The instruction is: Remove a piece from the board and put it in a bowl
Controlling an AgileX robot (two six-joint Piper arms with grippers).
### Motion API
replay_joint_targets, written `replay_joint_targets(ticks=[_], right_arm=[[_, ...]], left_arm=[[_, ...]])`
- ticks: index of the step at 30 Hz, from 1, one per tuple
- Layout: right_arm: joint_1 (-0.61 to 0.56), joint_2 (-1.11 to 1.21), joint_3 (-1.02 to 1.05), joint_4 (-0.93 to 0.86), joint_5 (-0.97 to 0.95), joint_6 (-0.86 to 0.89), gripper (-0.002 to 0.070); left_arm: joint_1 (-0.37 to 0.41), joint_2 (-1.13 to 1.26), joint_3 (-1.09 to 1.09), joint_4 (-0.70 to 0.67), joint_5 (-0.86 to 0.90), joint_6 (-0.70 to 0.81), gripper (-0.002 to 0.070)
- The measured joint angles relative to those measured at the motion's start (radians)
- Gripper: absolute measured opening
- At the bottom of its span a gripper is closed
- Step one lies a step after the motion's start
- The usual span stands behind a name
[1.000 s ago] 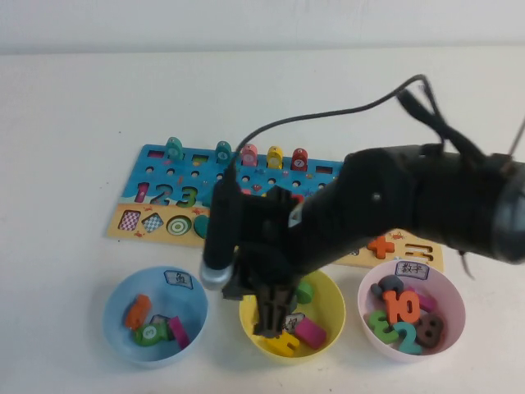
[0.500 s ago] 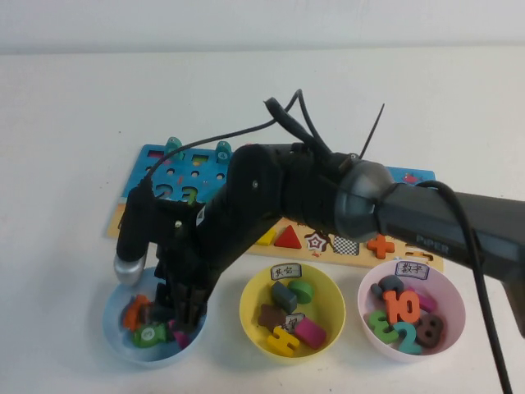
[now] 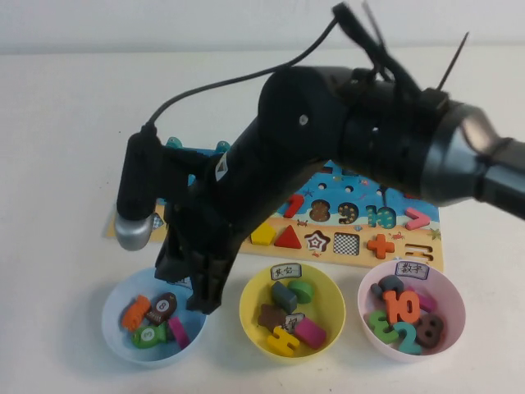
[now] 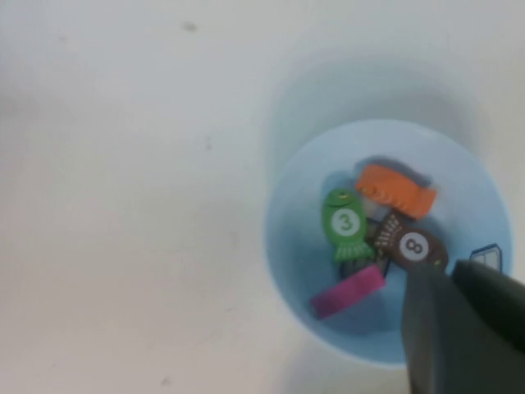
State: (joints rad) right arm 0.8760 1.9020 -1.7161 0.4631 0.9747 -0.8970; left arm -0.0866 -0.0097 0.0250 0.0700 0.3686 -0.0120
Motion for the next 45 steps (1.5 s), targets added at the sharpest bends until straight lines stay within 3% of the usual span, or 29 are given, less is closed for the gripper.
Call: replay_joint_targets(ticks=[7,12,25,31,35,45], right_arm=[[-0.043,-0.16,0.099,0.011,0.068,0.092,-0.0012],[-0.093,-0.353,0.326,0.085,-0.017,0.108,-0.0015],[-0.096,-0.865,1.063,0.143,-1.105,0.036,-0.0016],[-0.106,-1.072,1.324,0.182,-1.316,0.033,-0.0017],[-0.215,-1.253,1.451,0.192,-1.279,0.033,-0.0017],[-0.668,-1.638,1.573,0.192,-1.108,0.033,-0.0017]], left_arm=[[0.0,0.0,0.0,0.0,0.0,0.0,-0.0003],[0.0,0.0,0.0,0.0,0.0,0.0,-0.0004],[0.0,0.0,0.0,0.0,0.0,0.0,-0.0004],[0.0,0.0,0.0,0.0,0.0,0.0,-0.0004],[0.0,0.0,0.0,0.0,0.0,0.0,-0.0004],[0.0,0.0,0.0,0.0,0.0,0.0,-0.0004]])
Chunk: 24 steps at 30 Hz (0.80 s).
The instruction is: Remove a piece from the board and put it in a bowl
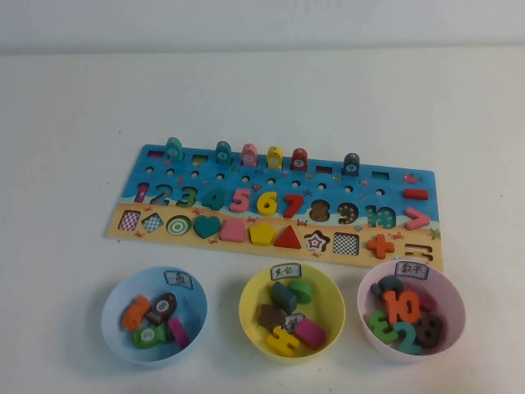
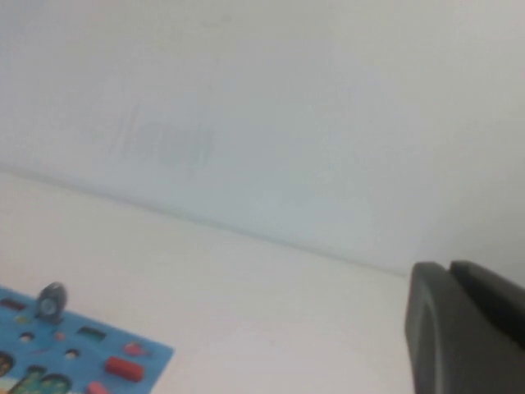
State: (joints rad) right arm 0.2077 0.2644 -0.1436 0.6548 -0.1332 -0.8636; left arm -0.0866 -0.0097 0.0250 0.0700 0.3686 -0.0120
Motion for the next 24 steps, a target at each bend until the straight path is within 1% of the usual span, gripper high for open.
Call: replay_joint_targets(ticks=[3,5,7,10,12,13,16,18,19,21,24], right_arm=[[-0.094,-0.103,0.023,0.008,0.038,0.0,-0.0017],[-0.129,-0.16,0.029,0.038,0.076,0.0,-0.0017],[-0.146,-0.202,0.031,0.087,0.115,0.0,-0.0017],[-0.151,-0.231,0.054,0.169,0.12,0.0,-0.0017],[-0.151,-0.23,0.084,0.125,0.119,0.054,-0.0017],[-0.151,-0.23,0.101,0.063,0.119,0.101,-0.0017],[-0.151,-0.238,0.16,-0.3,0.133,0.59,-0.0017],[-0.153,-0.256,0.167,-0.513,0.158,0.846,-0.0017],[-0.155,-0.264,0.169,-0.563,0.18,0.929,-0.0017],[-0.155,-0.271,0.169,-0.629,0.251,1.006,-0.0017],[-0.155,-0.271,0.169,-0.655,0.367,1.043,-0.0017]], left_arm=[[0.0,0.0,0.0,0.0,0.0,0.0,-0.0004],[0.0,0.0,0.0,0.0,0.0,0.0,-0.0004],[0.0,0.0,0.0,0.0,0.0,0.0,-0.0004],[0.0,0.0,0.0,0.0,0.0,0.0,-0.0004],[0.0,0.0,0.0,0.0,0.0,0.0,-0.0004],[0.0,0.0,0.0,0.0,0.0,0.0,-0.0004],[0.0,0.0,0.0,0.0,0.0,0.0,-0.0004],[0.0,0.0,0.0,0.0,0.0,0.0,-0.0004],[0.0,0.0,0.0,0.0,0.0,0.0,-0.0004],[0.0,0.0,0.0,0.0,0.0,0.0,-0.0004],[0.0,0.0,0.0,0.0,0.0,0.0,-0.0004]])
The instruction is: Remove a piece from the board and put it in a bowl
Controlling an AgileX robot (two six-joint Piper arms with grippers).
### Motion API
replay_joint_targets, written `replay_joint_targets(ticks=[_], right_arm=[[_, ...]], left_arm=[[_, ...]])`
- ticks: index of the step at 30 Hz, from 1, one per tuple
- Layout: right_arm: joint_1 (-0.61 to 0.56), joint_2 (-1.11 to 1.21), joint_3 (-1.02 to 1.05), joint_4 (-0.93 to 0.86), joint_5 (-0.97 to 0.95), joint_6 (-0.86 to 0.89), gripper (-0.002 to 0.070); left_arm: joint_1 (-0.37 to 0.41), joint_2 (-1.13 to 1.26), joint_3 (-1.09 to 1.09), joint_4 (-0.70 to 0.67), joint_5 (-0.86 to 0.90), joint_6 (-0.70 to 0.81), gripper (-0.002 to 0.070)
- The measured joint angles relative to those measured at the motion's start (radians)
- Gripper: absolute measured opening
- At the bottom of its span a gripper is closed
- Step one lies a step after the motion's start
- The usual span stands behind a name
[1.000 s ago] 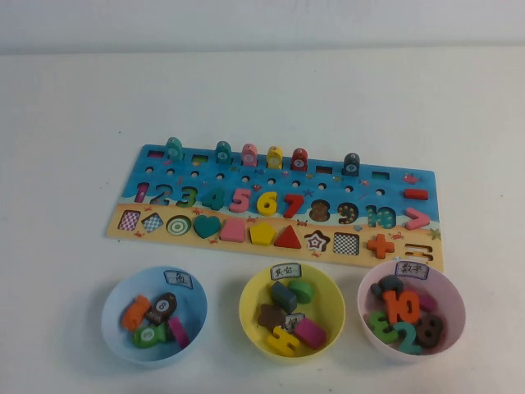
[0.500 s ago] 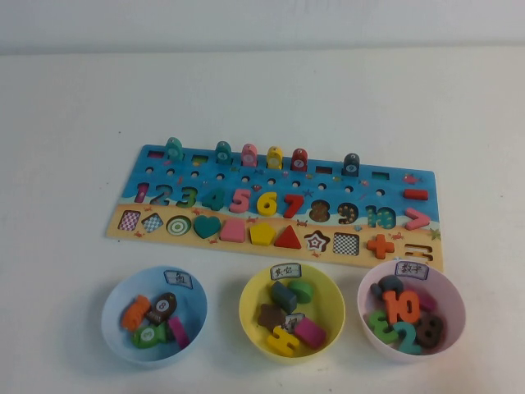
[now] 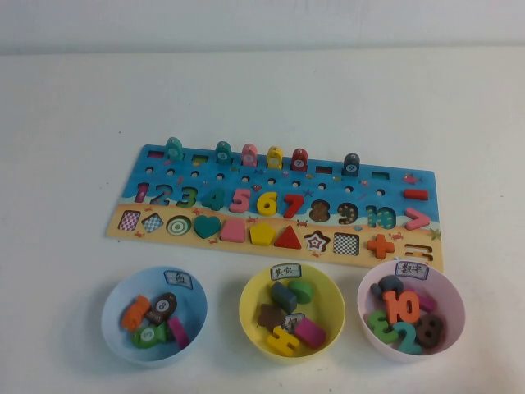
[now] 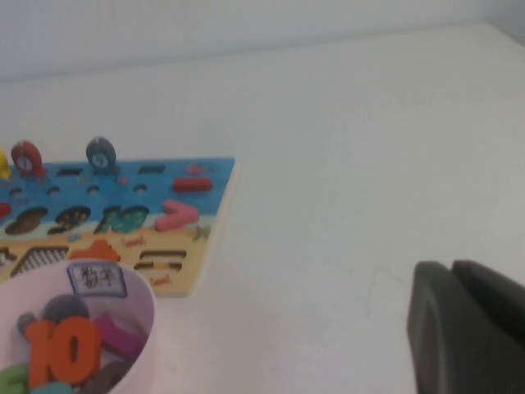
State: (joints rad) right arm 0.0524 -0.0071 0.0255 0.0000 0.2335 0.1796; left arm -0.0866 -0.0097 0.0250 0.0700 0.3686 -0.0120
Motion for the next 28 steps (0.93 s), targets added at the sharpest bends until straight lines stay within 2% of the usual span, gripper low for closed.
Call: replay_joint_targets(ticks=[8,28], right_arm=[[0.0,0.0,0.0,0.034,0.118,-0.054,-0.0017],[0.0,0.0,0.0,0.05,0.126,-0.097,-0.0017]], left_arm=[[0.0,0.0,0.0,0.0,0.0,0.0,-0.0004],[0.0,0.0,0.0,0.0,0.0,0.0,-0.0004]])
